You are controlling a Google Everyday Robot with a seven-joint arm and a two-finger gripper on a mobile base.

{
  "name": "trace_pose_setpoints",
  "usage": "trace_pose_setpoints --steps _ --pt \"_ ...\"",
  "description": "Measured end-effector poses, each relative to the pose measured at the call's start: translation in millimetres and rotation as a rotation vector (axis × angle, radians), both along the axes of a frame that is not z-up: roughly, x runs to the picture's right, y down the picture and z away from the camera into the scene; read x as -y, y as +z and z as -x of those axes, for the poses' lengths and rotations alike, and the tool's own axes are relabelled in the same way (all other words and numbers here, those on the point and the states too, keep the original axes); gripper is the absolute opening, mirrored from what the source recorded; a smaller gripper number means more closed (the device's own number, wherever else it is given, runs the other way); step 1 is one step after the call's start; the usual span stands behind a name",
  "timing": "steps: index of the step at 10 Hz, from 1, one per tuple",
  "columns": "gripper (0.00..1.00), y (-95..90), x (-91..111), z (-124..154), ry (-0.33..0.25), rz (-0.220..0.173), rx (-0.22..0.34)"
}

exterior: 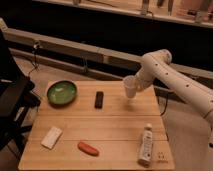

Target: Pick up the ceramic cup

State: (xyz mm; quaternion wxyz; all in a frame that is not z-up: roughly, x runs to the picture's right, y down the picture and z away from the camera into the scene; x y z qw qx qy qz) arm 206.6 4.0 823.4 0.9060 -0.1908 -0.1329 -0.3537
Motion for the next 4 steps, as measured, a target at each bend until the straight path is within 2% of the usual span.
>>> trace_pose_setpoints --steps 4 --pt "0.00 -3.4 4.3 0.3 0.000 -0.003 0.001"
